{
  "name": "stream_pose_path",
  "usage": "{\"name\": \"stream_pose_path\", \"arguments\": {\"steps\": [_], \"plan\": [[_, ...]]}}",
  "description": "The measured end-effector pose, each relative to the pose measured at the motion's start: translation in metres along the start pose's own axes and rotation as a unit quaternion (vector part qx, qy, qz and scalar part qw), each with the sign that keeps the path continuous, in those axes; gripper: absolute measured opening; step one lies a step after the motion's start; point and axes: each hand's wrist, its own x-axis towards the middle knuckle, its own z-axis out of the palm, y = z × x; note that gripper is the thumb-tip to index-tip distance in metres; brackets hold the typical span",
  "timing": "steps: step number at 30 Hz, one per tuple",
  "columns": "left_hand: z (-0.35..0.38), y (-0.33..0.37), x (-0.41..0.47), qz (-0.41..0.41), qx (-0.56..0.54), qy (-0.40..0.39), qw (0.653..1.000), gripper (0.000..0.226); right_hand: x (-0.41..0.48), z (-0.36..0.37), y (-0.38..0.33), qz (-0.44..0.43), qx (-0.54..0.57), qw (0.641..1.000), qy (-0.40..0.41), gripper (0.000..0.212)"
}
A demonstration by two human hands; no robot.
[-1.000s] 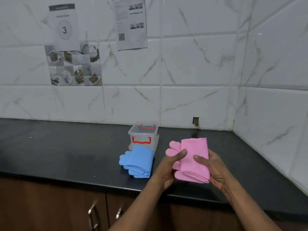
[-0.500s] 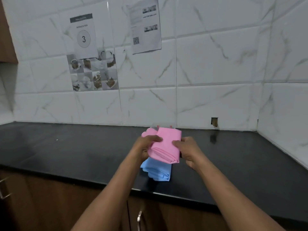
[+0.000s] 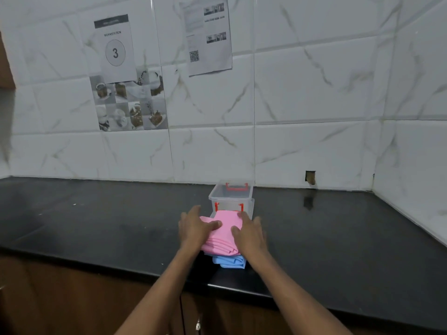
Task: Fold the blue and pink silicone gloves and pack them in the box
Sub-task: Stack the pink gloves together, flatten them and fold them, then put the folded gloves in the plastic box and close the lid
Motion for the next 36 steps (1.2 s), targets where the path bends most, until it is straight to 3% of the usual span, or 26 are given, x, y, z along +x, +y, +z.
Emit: {"name": "stream_pose_path", "arguments": {"steps": [5,10,14,18,23,26,29,33,36], "plan": [[-0.002,0.004,-0.004,0.016,0.042,-0.041,0.998,0.050,-0.003,-0.003,0.004,-0.010,-0.010,0.999,-0.046,0.048],[-0.015,0.017,-0.004,0.084,0.080,0.010,0.993,0.033,-0.002,-0.015,0.007,-0.038,0.015,0.998,-0.054,0.054],[-0.013,0.029,-0.014,0.207,0.095,-0.003,0.974,0.027,0.002,-0.022,0.007,-0.049,0.022,0.999,-0.004,0.051],[-0.009,0.037,-0.020,0.275,0.182,-0.099,0.939,0.033,0.020,-0.037,0.006,-0.069,0.016,0.996,0.055,0.033],[-0.006,0.034,-0.024,0.234,0.250,-0.206,0.917,0.039,0.052,-0.051,0.003,-0.097,0.021,0.995,0.018,0.040],[-0.005,0.030,-0.022,0.219,0.258,-0.217,0.916,0.039,0.072,-0.048,-0.001,-0.095,0.024,0.995,-0.032,0.046],[-0.006,0.031,-0.021,0.225,0.256,-0.224,0.913,0.039,0.084,-0.043,-0.002,-0.086,-0.009,0.994,-0.061,0.038],[-0.007,0.031,-0.018,0.204,0.205,-0.215,0.933,0.037,0.090,-0.033,0.001,-0.074,0.009,0.997,-0.037,0.010],[-0.006,0.032,-0.018,0.200,0.206,-0.209,0.935,0.036,0.092,-0.026,0.006,-0.075,0.013,0.997,-0.020,0.017]]}}
